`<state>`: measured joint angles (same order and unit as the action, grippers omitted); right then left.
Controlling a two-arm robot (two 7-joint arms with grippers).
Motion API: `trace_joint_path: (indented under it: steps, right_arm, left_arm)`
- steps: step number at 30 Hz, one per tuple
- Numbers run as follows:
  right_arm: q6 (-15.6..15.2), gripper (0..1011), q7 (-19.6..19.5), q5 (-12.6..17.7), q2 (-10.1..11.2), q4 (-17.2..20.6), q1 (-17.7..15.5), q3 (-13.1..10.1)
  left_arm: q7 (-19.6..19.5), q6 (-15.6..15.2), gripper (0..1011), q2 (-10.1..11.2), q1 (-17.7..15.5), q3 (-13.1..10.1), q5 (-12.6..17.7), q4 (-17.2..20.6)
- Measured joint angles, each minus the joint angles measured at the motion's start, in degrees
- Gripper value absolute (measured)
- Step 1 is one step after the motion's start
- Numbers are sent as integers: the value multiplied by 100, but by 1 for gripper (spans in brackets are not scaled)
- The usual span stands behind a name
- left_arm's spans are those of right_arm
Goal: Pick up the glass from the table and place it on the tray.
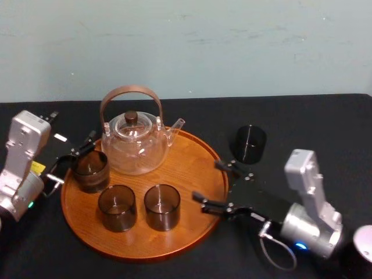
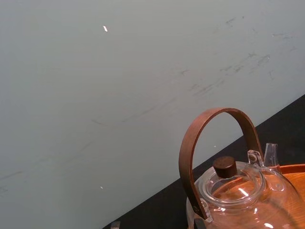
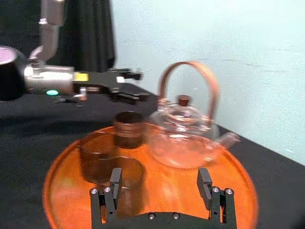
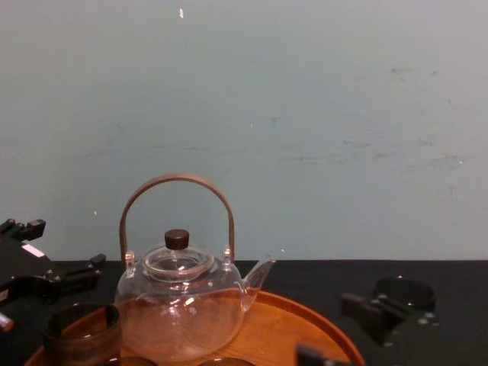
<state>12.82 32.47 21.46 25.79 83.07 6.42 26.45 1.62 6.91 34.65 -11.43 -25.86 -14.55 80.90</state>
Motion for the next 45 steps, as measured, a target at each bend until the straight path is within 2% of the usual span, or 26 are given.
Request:
trace_joint_path:
  steps: [7,13,22,29,33,38,45]
  right_arm:
    - [52,1002,-306,115,181,132,-404,-492]
    - [56,1002,-610,79,227,123,-632,-832]
    - [13,1003,-703,82,116,-145,-628,-1084]
    - [-221,1002,-605,241,-77,-584,-368,-1203]
    - [-429,1002,-512,298,-173,-902,-76,-1199]
    - [-574,1002,-489,263,-256,-1269,271,-1140]
    - [-605,1002,-428,140,-381,-1858,769,-1054]
  left_arm:
    - [0,0,1002,0,0,0,0,0]
    - [0,0,1001,0,0,0,0,0]
    - [0,0,1001,0,0,0,0,0]
    - [0,0,1001,0,0,0,0,0]
    - [0,0,1001,0,0,0,0,0]
    - [0,0,1001,0,0,0,0,0]
    - [0,0,1001,0,0,0,0,0]
